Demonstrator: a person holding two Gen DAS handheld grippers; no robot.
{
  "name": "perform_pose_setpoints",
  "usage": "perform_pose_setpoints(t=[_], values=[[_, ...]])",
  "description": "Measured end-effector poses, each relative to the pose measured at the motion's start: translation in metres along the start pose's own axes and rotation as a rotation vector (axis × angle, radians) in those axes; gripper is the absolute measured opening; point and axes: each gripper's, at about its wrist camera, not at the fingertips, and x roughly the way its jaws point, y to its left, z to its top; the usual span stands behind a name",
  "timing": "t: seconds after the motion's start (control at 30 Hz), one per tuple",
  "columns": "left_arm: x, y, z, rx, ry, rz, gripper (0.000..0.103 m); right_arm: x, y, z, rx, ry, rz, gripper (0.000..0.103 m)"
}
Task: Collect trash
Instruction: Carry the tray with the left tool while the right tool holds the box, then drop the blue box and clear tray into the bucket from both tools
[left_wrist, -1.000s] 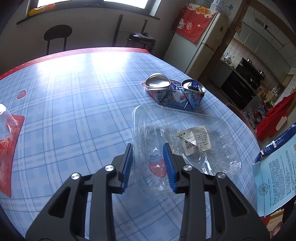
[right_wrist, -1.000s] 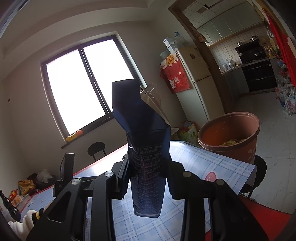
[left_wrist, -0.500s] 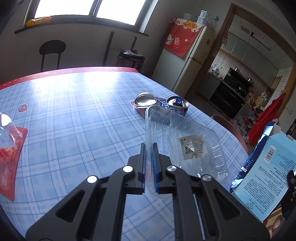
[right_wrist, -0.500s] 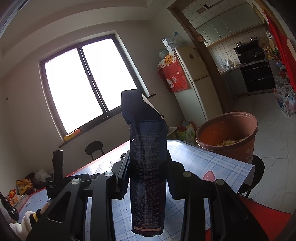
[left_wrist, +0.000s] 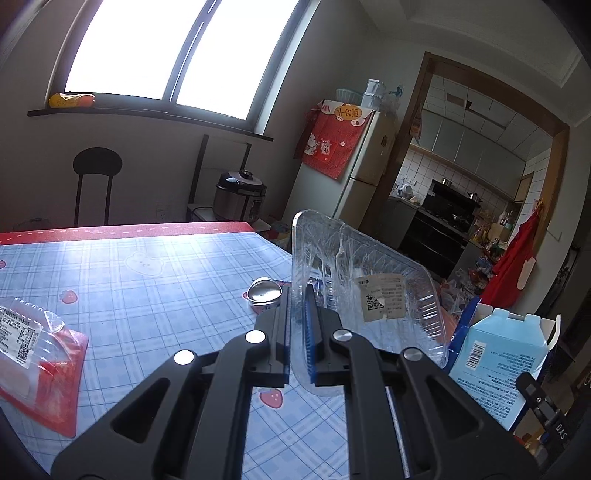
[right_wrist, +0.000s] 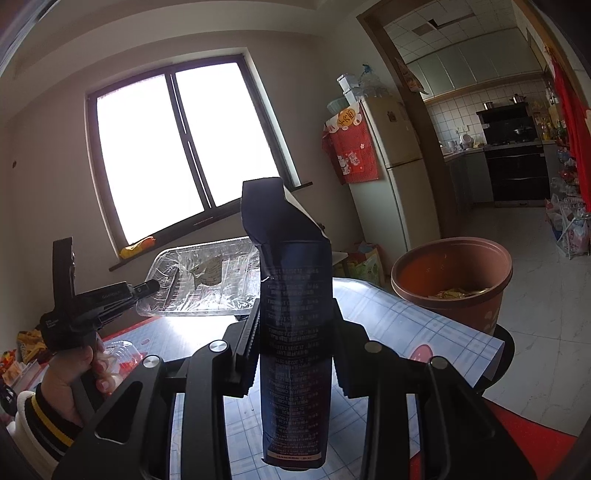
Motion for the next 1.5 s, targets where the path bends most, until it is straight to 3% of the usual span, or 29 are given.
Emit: perform_pose_setpoints(t=[0.1, 0.27, 0.5, 0.63, 0.83, 0.87, 0.93, 1.13, 1.23, 1.5], values=[[-0.010, -0.001, 0.006, 0.002, -0.034, 0.006, 0.010, -0.003, -0.008, 0.031, 0.020, -0.028, 0.014, 0.033], [-0.019, -0.002, 0.012, 0.003, -0.060, 0.013, 0.010, 0.008, -0.024, 0.088, -0.058, -0.054, -0.037, 0.033], [-0.018, 0.000, 0.010, 0.004, -0.055, 0.031, 0.010, 0.075, -0.074, 0.156, -0.181, -0.017, -0.252, 0.033], [-0.016, 0.006, 0.011, -0.002, -0.051, 0.049, 0.010, 0.118, -0.115, 0.174, -0.147, 0.021, -0.347, 0.033], [-0.007, 0.010, 0.012, -0.016, -0.035, 0.063, 0.010, 0.160, -0.154, 0.182, -0.074, 0.059, -0.415, 0.038], [-0.007, 0.010, 0.012, -0.015, -0.033, 0.065, 0.010, 0.164, -0.158, 0.182, -0.060, 0.062, -0.430, 0.044], [-0.004, 0.009, 0.014, -0.015, -0.028, 0.063, 0.010, 0.163, -0.158, 0.180, -0.049, 0.025, -0.436, 0.075], [-0.001, -0.005, 0.014, 0.011, -0.015, 0.075, 0.010, 0.145, -0.151, 0.173, -0.080, 0.056, -0.374, 0.092], [0.007, -0.027, 0.020, 0.061, 0.001, 0.092, 0.010, 0.125, -0.149, 0.170, -0.098, 0.066, -0.337, 0.097], [0.052, -0.124, 0.043, 0.190, 0.009, 0.076, 0.010, 0.080, -0.174, 0.149, -0.082, 0.125, -0.311, 0.097]])
